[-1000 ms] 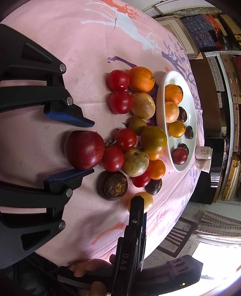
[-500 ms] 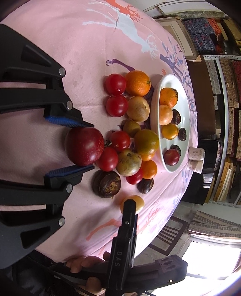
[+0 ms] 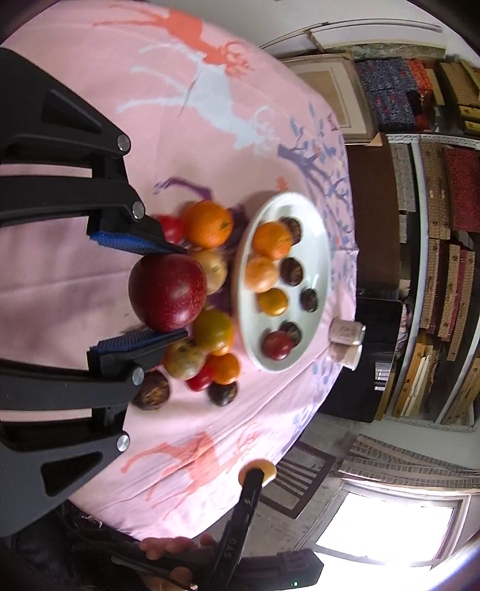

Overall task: Organize fruits
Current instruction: 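Carry the dark red fruit and grapefruit onto the white plate and open both tools, then grasp a red tomato with the left tool while the right tool grasps a dark brown fruit, then carry the tomato and dark brown fruit onto the white plate and open both tools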

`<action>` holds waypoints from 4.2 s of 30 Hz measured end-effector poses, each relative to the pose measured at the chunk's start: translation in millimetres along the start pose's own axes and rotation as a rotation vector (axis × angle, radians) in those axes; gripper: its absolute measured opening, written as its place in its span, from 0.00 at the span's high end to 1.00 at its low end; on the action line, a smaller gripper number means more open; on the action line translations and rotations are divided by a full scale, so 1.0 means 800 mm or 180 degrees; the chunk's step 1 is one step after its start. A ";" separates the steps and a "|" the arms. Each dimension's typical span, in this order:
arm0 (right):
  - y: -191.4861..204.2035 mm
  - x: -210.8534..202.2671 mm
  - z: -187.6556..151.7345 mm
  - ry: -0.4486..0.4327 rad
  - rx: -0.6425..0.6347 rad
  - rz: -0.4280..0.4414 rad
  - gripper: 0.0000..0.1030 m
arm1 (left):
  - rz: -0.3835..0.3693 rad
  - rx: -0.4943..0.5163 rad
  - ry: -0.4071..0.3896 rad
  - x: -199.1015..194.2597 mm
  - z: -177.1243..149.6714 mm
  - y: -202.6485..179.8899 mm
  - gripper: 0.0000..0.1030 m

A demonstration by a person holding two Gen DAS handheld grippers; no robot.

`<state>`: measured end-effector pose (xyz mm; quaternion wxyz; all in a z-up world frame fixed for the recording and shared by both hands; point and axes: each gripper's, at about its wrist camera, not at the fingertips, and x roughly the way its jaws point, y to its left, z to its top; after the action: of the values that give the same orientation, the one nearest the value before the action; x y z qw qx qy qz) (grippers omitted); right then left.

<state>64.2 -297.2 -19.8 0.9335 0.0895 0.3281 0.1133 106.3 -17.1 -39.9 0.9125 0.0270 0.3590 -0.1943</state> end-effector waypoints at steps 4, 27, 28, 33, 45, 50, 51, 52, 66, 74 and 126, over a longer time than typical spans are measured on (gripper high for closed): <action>0.003 -0.002 0.038 -0.0141 -0.0045 0.0013 0.58 | 0.0066 0.0053 -0.0047 0.004 0.045 0.014 0.65; 0.061 0.203 0.129 0.0064 -0.0271 0.0095 0.35 | 0.0003 -0.0322 0.0325 0.205 0.198 0.066 0.30; 0.059 0.196 0.129 0.0064 -0.0251 0.0100 0.35 | 0.0003 -0.0335 0.0313 0.198 0.196 0.065 0.30; 0.043 0.148 0.105 0.0098 -0.0154 0.0065 0.33 | -0.0062 -0.0289 0.0245 0.137 0.165 0.062 0.28; 0.008 0.081 -0.020 0.0358 -0.0068 -0.0182 0.33 | 0.0300 0.0285 0.0512 0.058 0.000 0.043 0.23; 0.004 0.077 -0.039 0.0402 0.0100 -0.0110 0.33 | 0.0400 0.0327 0.0668 0.071 -0.019 0.052 0.52; 0.003 0.076 -0.041 0.0398 0.0105 -0.0112 0.33 | 0.0414 0.0359 0.0655 0.072 -0.020 0.053 0.51; 0.003 0.075 -0.043 0.0400 0.0108 -0.0114 0.33 | 0.0419 0.0382 0.0669 0.074 -0.021 0.052 0.52; 0.000 0.086 -0.047 0.0553 0.0170 -0.0033 0.33 | 0.0198 0.0423 0.0708 0.101 -0.002 0.038 0.70; 0.050 0.081 -0.059 0.0695 -0.0237 0.0255 0.33 | 0.0184 0.0335 0.0703 0.088 -0.012 0.040 0.71; 0.045 0.039 -0.019 0.0305 -0.0237 0.0306 0.60 | 0.0039 0.0209 0.0032 0.021 0.014 0.022 0.71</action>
<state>72.9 -252.8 -41.2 0.9129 0.0648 0.3633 0.1742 131.4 -8.8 -44.4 0.9104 0.0601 0.3569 -0.2003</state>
